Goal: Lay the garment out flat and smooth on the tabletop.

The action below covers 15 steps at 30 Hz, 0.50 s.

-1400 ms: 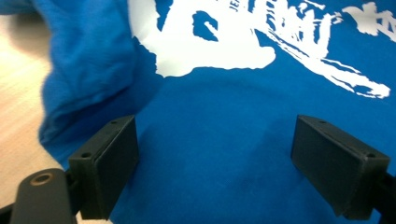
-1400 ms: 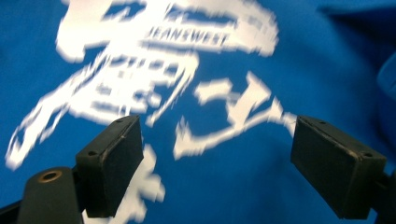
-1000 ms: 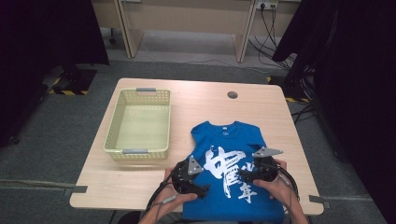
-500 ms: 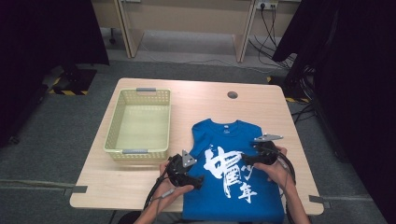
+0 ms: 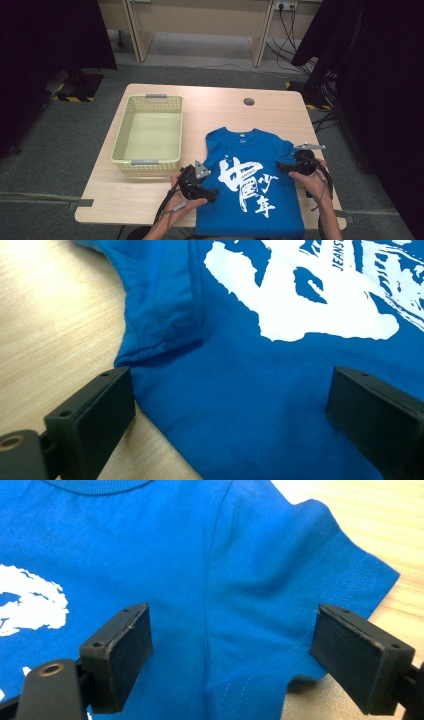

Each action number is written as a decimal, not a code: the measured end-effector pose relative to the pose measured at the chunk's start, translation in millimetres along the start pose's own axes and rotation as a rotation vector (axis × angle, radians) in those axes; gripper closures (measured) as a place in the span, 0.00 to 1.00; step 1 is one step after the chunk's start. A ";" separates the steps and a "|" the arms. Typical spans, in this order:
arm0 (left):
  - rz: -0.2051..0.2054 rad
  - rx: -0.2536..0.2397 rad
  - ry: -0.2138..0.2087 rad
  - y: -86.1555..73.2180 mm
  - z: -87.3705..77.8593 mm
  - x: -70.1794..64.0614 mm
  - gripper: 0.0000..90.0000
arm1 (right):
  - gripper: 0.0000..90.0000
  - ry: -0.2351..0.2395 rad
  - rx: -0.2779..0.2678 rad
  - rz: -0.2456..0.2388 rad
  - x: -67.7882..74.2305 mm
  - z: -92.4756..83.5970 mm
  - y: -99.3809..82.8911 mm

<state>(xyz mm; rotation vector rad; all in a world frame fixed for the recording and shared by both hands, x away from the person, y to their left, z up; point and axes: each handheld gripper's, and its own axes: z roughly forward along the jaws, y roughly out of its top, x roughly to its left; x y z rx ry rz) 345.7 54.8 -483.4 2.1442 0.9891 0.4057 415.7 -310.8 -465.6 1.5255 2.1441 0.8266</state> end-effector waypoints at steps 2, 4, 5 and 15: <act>0.000 0.000 0.000 0.0 0.0 0.0 0.05 | 0.18 0.007 -0.005 -0.009 3.3 -1.9 0.2; 0.000 0.000 0.000 0.0 0.0 0.0 0.05 | 0.18 0.020 -0.010 -0.021 8.2 -3.7 0.8; 0.000 0.001 0.000 0.1 0.0 0.0 0.05 | 0.18 0.023 -0.014 -0.027 11.4 -4.0 1.2; 0.000 0.000 0.000 0.0 0.1 0.1 0.05 | 0.17 0.091 0.004 -0.158 57.3 -5.0 -2.7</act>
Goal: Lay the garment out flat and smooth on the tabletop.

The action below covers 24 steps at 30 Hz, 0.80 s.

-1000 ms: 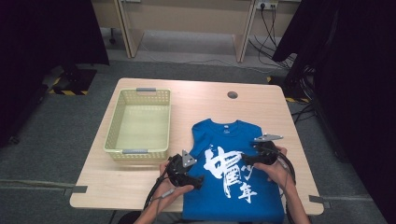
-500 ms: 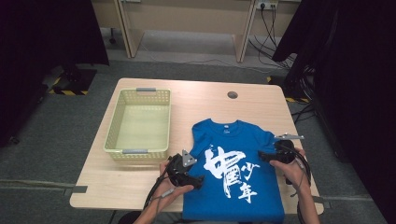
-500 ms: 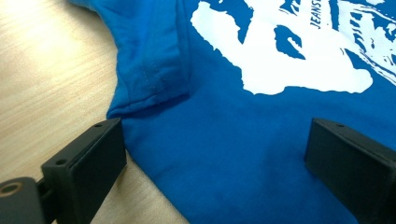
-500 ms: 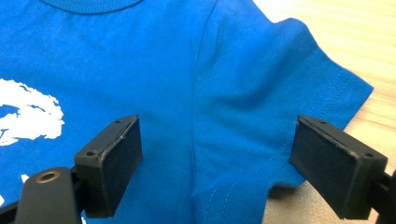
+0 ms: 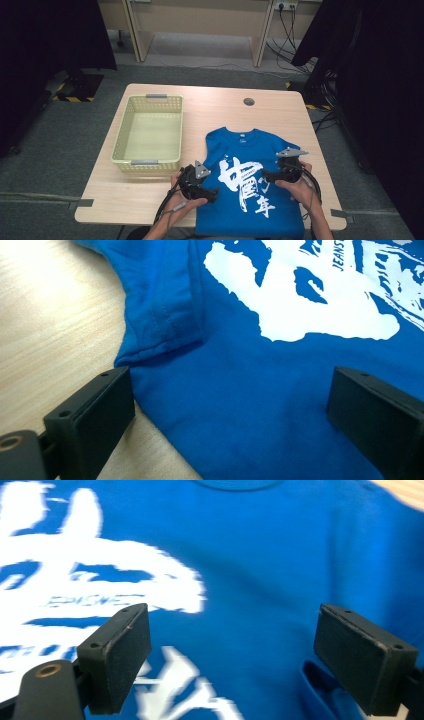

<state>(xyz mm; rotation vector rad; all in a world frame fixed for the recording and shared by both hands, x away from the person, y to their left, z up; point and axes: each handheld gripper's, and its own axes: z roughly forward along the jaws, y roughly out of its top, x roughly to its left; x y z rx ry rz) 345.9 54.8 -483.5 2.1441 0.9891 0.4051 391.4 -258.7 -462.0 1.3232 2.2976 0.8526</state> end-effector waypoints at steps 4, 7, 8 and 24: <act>0.000 0.000 0.000 0.0 0.0 -0.1 0.05 | 0.17 0.034 -0.001 -0.018 13.5 -2.1 -2.1; 0.000 0.000 0.001 0.0 -0.1 0.0 0.05 | 0.17 0.057 0.011 -0.042 24.1 -2.9 -8.0; 0.000 0.001 0.000 -0.1 -0.1 0.0 0.05 | 0.17 0.062 0.017 -0.046 27.3 -2.7 -10.8; 0.016 0.001 -0.016 2.3 2.6 -11.8 0.04 | 0.15 0.028 -0.020 -0.018 21.7 -12.0 -30.8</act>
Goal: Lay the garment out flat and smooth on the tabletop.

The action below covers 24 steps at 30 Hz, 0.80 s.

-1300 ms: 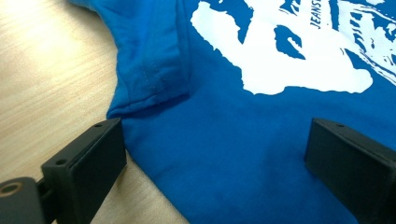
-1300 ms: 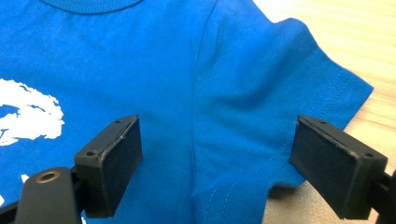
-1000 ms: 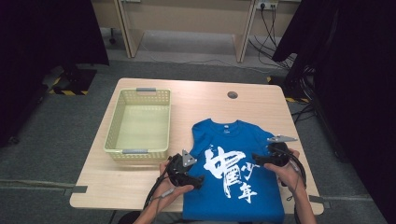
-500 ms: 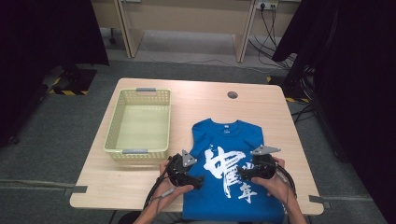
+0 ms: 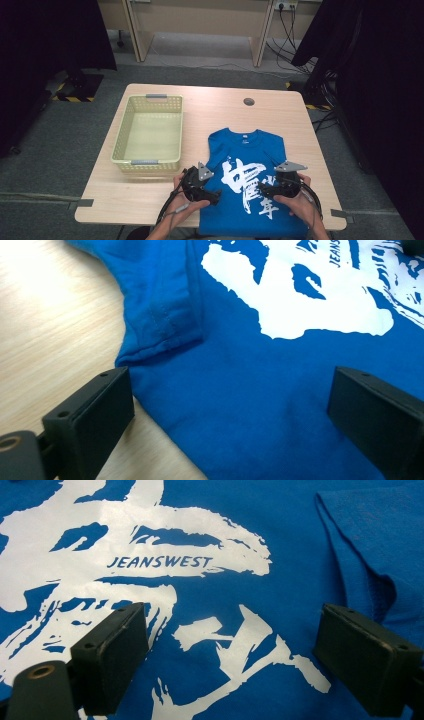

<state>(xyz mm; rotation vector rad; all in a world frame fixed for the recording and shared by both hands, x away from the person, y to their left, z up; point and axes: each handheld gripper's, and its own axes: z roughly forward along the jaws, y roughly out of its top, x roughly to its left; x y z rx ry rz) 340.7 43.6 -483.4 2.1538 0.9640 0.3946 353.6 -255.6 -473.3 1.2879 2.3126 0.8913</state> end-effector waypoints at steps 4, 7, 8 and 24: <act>0.013 0.000 -0.012 2.1 2.3 -5.1 0.04 | 0.15 -0.007 0.000 0.003 -5.0 -3.1 -3.3; 0.011 0.000 -0.017 3.4 4.0 -7.4 0.04 | 0.15 -0.013 -0.001 0.008 -6.7 -4.5 -5.0; 0.011 0.003 -0.014 4.2 4.8 -8.1 0.03 | 0.15 -0.014 0.000 0.011 -7.1 -5.0 -5.5; -0.009 -0.016 -0.025 10.9 10.7 -13.9 0.08 | 0.15 -0.029 -0.014 0.029 -17.7 -13.5 -16.2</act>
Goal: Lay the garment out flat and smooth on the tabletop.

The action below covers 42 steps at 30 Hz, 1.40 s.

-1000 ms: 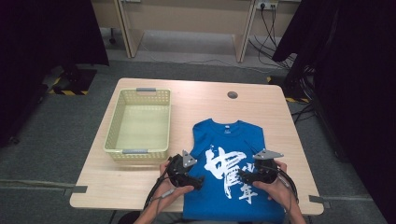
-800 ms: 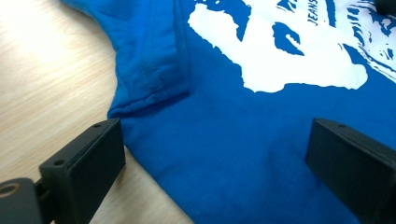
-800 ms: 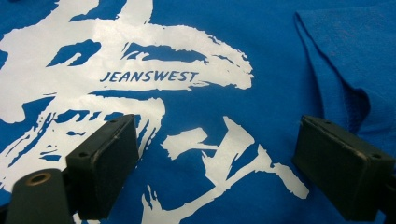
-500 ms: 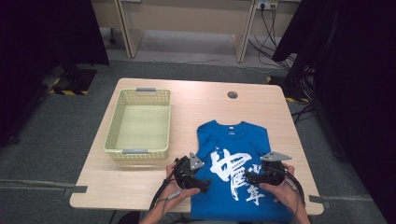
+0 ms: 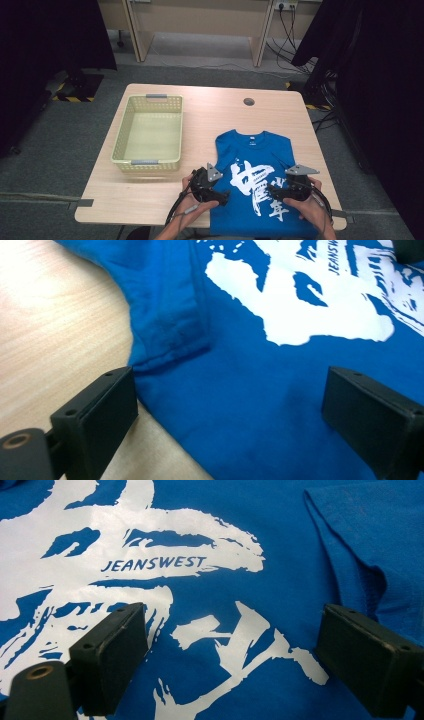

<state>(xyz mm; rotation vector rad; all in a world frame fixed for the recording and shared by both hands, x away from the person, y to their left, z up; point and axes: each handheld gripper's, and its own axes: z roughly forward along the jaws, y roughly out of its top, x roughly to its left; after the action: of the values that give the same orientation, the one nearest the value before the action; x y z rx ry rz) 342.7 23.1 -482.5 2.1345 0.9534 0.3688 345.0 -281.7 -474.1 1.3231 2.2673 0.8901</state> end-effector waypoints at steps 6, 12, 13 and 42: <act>0.010 0.011 0.023 2.9 3.8 -2.4 0.06 | 0.15 -0.013 0.023 0.001 -7.2 0.7 4.4; 0.009 0.011 0.022 2.8 3.8 -2.3 0.06 | 0.17 -0.040 0.015 0.050 -27.3 6.4 10.9; 0.010 0.011 0.022 2.8 3.7 -2.3 0.06 | 0.17 -0.048 0.014 0.059 -30.4 7.2 12.2; 0.009 0.011 0.023 2.9 4.0 -2.3 0.06 | 0.43 -0.281 -0.010 0.088 -79.9 27.2 41.4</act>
<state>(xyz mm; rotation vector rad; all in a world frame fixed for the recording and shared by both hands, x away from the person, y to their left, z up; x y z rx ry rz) 344.7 18.0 -483.0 2.1497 0.9608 0.3945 426.8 -327.3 -466.0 1.4532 2.0016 0.6922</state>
